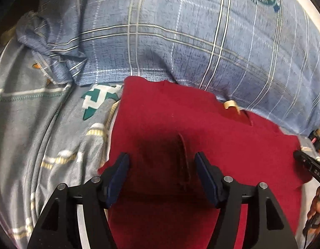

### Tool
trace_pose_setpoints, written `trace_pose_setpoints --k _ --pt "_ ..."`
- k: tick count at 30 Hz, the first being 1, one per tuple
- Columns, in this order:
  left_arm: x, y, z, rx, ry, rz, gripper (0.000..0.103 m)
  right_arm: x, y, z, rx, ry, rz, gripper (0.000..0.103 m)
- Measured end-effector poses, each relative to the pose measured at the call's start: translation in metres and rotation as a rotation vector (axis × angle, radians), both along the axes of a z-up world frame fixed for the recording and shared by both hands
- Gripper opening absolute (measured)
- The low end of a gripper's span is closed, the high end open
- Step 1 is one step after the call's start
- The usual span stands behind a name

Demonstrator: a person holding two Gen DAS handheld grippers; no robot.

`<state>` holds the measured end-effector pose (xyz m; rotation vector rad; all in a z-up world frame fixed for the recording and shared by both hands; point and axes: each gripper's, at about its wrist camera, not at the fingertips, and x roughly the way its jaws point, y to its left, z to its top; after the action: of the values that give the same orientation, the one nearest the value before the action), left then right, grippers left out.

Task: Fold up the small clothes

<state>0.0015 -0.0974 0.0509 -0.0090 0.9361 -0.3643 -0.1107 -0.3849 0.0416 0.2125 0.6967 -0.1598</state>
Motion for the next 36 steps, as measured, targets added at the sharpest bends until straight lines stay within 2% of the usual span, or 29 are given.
trace_pose_setpoints --k 2,4,6,7,10,14,19,22,23,24,26,29,31,34,35,36 --pt "0.002 -0.006 -0.005 0.018 -0.003 -0.005 0.067 0.007 -0.010 -0.015 -0.079 0.041 -0.080 0.028" --pt "-0.001 -0.010 -0.007 0.031 -0.021 -0.011 0.070 0.005 -0.035 -0.026 -0.020 0.059 -0.159 0.024" --pt "-0.006 -0.014 -0.009 0.056 -0.043 -0.021 0.071 -0.002 -0.048 -0.025 0.072 0.033 -0.163 0.022" --pt "-0.008 -0.016 -0.008 0.070 -0.051 -0.026 0.071 -0.003 -0.047 -0.024 0.073 0.030 -0.160 0.023" --pt "-0.011 -0.016 -0.008 0.076 -0.061 -0.026 0.071 -0.018 -0.037 -0.016 0.052 0.028 -0.169 0.033" --pt "-0.012 -0.015 -0.008 0.064 -0.064 -0.010 0.072 -0.040 -0.020 -0.002 0.048 -0.055 -0.106 0.047" --pt "-0.014 -0.014 -0.010 0.070 -0.079 -0.015 0.073 -0.007 -0.023 -0.002 0.082 -0.119 -0.077 0.045" --pt "-0.012 -0.014 -0.009 0.060 -0.070 -0.016 0.075 0.013 -0.041 -0.031 0.091 -0.022 -0.132 0.043" --pt "-0.011 -0.014 -0.010 0.060 -0.067 -0.016 0.076 0.009 -0.045 -0.029 0.113 -0.057 -0.134 0.042" --pt "-0.010 -0.014 -0.009 0.060 -0.066 -0.015 0.077 0.007 -0.047 -0.024 0.112 -0.044 -0.151 0.044" --pt "-0.010 -0.015 -0.010 0.064 -0.068 -0.016 0.077 -0.006 -0.041 -0.008 0.050 -0.052 -0.193 0.052" --pt "-0.010 -0.016 -0.010 0.070 -0.072 -0.017 0.077 -0.031 -0.025 0.003 0.053 -0.072 -0.136 0.067" --pt "-0.010 -0.016 -0.010 0.068 -0.076 -0.017 0.077 -0.037 -0.012 -0.004 0.037 -0.011 -0.081 0.068" --pt "-0.013 -0.015 -0.010 0.076 -0.089 -0.019 0.077 -0.027 0.004 -0.023 -0.101 0.115 -0.063 0.068" --pt "-0.015 -0.014 -0.009 0.078 -0.094 -0.016 0.077 -0.022 0.003 -0.030 -0.105 0.134 -0.062 0.069" --pt "-0.018 -0.012 -0.007 0.077 -0.100 -0.006 0.077 -0.020 0.002 -0.034 -0.081 0.120 -0.073 0.075"
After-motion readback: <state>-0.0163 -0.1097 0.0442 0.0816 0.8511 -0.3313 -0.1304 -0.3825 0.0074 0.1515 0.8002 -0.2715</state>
